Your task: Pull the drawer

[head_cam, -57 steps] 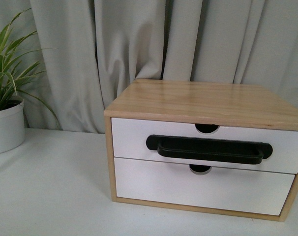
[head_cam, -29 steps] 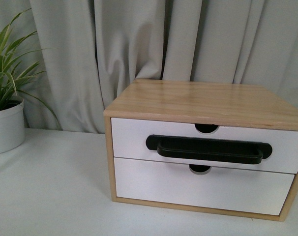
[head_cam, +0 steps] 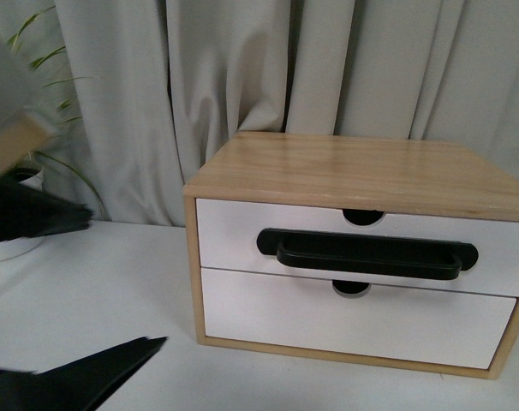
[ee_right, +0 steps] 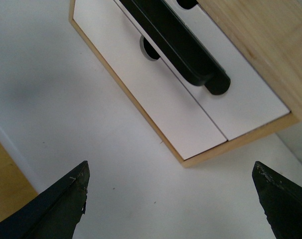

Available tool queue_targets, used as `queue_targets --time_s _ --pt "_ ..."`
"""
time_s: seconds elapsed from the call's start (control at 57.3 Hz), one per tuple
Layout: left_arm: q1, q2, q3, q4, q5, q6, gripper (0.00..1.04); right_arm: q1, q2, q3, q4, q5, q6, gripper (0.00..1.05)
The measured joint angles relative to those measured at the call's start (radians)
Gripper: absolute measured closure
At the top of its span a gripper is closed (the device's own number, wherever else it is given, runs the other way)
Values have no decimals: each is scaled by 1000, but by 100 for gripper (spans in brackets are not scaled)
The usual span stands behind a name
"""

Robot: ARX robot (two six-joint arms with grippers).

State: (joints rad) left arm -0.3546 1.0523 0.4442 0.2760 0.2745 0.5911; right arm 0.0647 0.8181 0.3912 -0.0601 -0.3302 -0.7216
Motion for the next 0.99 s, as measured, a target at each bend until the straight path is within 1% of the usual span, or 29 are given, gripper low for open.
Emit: queue_targets --time_s 0.07,0.122,0.244,0.384,0.593,0.994 --pt "-51 115 94 -33 25 135 6 25 108 64 16 18 -68 9" --pt "-85 187 154 -66 33 198 6 39 176 97 16 16 -106 9" --pt "-129 279 247 -97 43 257 6 53 269 138 15 5 -160 9" --pt "-167 385 349 -136 18 333 6 66 371 169 39 -5 -224 9" --pt "-174 506 463 -229 6 402 6 79 473 227 63 -27 -256 9" --pt "-164 625 591 -263 1 437 6 111 610 316 111 -41 -275 9"
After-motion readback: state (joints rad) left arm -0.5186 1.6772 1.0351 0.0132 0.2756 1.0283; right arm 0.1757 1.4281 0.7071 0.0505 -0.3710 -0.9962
